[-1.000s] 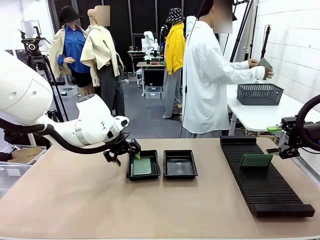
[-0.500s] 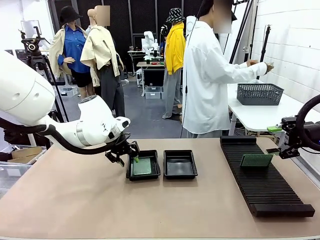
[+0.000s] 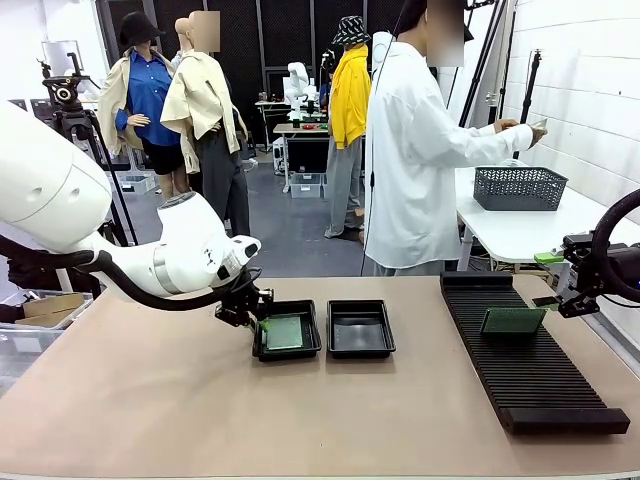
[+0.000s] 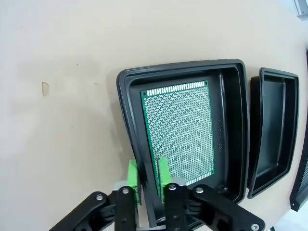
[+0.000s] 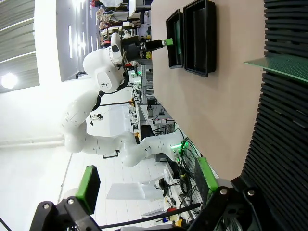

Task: Inspect and transfer BCBs to ESD trays.
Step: Pick up the ESD tray and place it on the left side of the table.

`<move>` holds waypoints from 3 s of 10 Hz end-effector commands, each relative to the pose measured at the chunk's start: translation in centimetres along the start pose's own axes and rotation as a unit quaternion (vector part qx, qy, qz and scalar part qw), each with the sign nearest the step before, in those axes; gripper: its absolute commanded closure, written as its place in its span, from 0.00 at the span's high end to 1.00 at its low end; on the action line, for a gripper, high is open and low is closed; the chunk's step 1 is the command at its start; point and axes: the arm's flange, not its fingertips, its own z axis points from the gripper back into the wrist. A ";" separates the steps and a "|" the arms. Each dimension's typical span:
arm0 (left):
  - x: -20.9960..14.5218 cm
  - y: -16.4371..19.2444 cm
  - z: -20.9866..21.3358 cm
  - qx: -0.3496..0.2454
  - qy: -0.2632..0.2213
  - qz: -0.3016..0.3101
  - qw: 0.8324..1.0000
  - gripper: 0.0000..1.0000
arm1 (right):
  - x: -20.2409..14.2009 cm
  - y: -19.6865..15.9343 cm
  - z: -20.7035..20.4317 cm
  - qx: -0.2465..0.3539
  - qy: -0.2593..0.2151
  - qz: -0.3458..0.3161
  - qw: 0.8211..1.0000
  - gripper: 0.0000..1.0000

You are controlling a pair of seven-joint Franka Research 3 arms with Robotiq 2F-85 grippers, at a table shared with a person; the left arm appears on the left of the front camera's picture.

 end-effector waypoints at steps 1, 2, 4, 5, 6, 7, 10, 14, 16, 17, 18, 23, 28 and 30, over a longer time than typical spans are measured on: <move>0.5 -0.7 -0.2 0.017 0.000 0.008 1.000 0.00 | -0.3 0.2 0.1 -0.003 0.003 0.001 1.000 1.00; 0.4 -0.5 -0.3 0.008 0.009 0.013 1.000 0.00 | -0.3 0.2 0.1 -0.003 0.003 0.001 1.000 1.00; 0.0 0.0 0.0 0.003 0.000 -0.001 1.000 0.00 | -0.3 0.2 0.1 -0.003 0.003 0.001 1.000 1.00; 0.0 0.0 0.0 0.003 0.000 -0.001 1.000 0.00 | -0.3 0.2 0.1 -0.003 0.003 0.001 1.000 1.00; 0.0 0.0 0.0 0.003 0.000 -0.001 1.000 0.00 | -0.3 0.2 0.1 -0.003 0.003 0.001 1.000 1.00; 0.0 0.0 0.0 0.003 0.000 -0.001 1.000 0.00 | -0.3 0.2 0.1 -0.003 0.003 0.001 1.000 1.00; -0.1 0.9 0.4 0.003 0.004 -0.002 1.000 0.00 | -0.3 0.2 0.1 -0.003 0.003 0.001 1.000 1.00; -0.8 4.2 0.8 0.018 -0.007 0.008 1.000 0.00 | -0.3 0.2 0.1 -0.003 0.003 0.001 1.000 1.00; -1.4 5.9 1.1 0.016 -0.007 -0.008 1.000 0.00 | -0.3 0.2 0.1 -0.003 0.003 0.001 1.000 1.00; -1.7 6.7 1.5 0.015 -0.006 -0.024 1.000 0.00 | -0.3 0.2 0.1 -0.003 0.003 0.001 1.000 1.00; -1.8 7.6 2.3 0.015 -0.009 -0.024 1.000 0.00 | -0.3 0.2 0.1 -0.003 0.003 0.001 1.000 1.00; -0.1 13.3 4.9 0.030 0.009 -0.015 0.999 0.00 | -0.3 0.2 0.1 -0.003 0.003 0.001 1.000 1.00; 1.1 18.1 7.1 0.032 0.040 -0.043 0.998 0.00 | -0.3 0.2 0.1 -0.003 0.003 0.001 1.000 1.00; 1.4 19.4 8.1 0.037 0.038 -0.033 0.998 0.00 | -0.3 0.2 0.1 -0.003 0.003 0.001 1.000 1.00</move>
